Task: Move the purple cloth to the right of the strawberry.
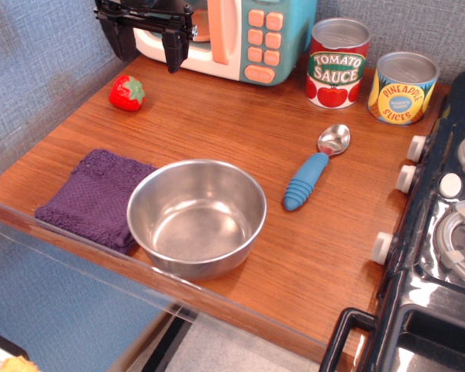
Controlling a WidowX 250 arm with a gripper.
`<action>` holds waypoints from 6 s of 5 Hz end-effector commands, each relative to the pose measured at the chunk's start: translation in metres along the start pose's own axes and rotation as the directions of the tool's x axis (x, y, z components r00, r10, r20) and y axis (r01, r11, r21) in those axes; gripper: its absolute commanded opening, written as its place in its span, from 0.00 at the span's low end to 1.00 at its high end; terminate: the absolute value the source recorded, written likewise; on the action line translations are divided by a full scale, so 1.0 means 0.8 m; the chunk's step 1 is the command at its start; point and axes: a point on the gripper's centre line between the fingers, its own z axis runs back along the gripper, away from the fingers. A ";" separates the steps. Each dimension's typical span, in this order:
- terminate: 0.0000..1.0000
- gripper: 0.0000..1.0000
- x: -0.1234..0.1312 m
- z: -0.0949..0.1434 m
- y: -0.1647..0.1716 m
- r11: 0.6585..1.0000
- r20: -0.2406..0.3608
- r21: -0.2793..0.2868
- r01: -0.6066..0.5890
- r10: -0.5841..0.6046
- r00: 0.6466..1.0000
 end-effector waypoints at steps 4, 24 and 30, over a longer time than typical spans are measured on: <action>0.00 1.00 -0.079 0.024 0.002 0.982 0.077 -0.096 0.160 -0.153 0.985; 0.00 1.00 0.064 -0.104 -0.089 0.957 0.050 -0.102 0.272 -0.268 0.962; 0.00 1.00 0.009 0.073 -0.056 0.990 0.126 -0.050 0.135 -0.128 0.984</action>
